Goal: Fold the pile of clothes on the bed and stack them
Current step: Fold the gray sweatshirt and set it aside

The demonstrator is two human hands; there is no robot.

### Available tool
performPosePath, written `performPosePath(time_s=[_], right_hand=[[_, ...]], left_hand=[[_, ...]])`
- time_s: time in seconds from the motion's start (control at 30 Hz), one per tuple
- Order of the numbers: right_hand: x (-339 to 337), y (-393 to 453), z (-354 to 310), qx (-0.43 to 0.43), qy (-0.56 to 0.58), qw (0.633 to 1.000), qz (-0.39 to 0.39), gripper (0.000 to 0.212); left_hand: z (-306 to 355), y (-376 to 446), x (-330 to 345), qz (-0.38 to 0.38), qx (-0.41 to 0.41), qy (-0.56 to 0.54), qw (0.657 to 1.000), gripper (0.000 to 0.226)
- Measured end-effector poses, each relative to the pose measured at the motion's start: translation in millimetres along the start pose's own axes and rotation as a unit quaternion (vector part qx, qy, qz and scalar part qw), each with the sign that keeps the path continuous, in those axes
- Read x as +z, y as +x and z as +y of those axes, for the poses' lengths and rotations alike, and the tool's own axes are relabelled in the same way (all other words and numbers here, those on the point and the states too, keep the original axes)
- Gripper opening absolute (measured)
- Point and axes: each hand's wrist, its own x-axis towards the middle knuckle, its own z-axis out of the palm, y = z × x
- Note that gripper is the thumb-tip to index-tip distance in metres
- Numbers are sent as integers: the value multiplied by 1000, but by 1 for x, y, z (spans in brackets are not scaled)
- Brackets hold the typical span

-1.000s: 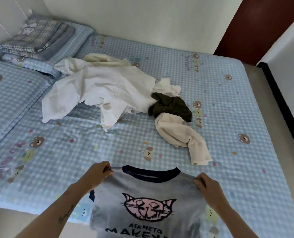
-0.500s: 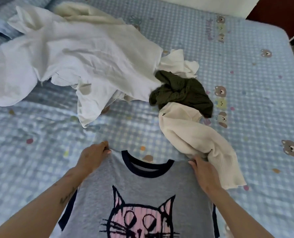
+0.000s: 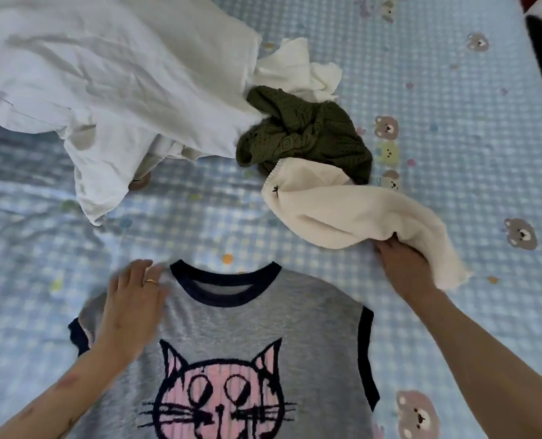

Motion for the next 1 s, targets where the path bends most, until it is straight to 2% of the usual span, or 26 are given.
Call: performPosePath(time_s=[0.07, 0.13, 0.23, 0.33, 0.37, 0.43, 0.5, 0.57, 0.67, 0.73, 0.8, 0.87, 0.93, 1.0], right_hand=[[-12, 12, 18, 21, -14, 1000, 12, 43], [-7, -7, 15, 49, 29, 998, -5, 44], [16, -82, -26, 153, 248, 957, -7, 41], [23, -133, -72, 188, 341, 921, 13, 42], [25, -137, -82, 193, 358, 913, 28, 42], [25, -137, -93, 187, 381, 905, 40, 36], [25, -133, -91, 179, 386, 903, 50, 17], [24, -127, -75, 222, 382, 894, 74, 9], [15, -116, -53, 287, 356, 888, 40, 11], [8, -119, -58, 277, 294, 914, 33, 24], [-3, -124, -86, 200, 219, 953, 62, 35], [-8, -125, -133, 75, 194, 976, 65, 39], [-8, -117, -188, -34, 202, 978, 48, 40], [-11, -95, -252, -106, 228, 967, 36, 40]], left_hand=[[32, 1, 0, 5, 54, -1, 999, 43], [69, 3, 2, 1, 102, -21, 995, 43], [129, 7, 13, -4, 175, -74, 982, 40], [181, 21, 23, -62, 242, -66, 966, 57], [192, 28, 26, -81, 246, -55, 964, 60], [206, 42, 27, -94, 237, -30, 966, 53], [217, 55, 29, -78, 232, -26, 969, 38], [225, 66, 33, -76, 231, -68, 968, 34], [219, 62, 30, -46, 195, -105, 974, 30], [188, 40, 26, -9, 163, -131, 978, 42], [132, 9, 20, 9, 79, -133, 988, 62], [61, -23, 14, -16, -46, -96, 994, 73], [-1, -49, 8, -66, -147, -58, 985, 75], [-48, -65, 1, -87, -212, -71, 971, 67]])
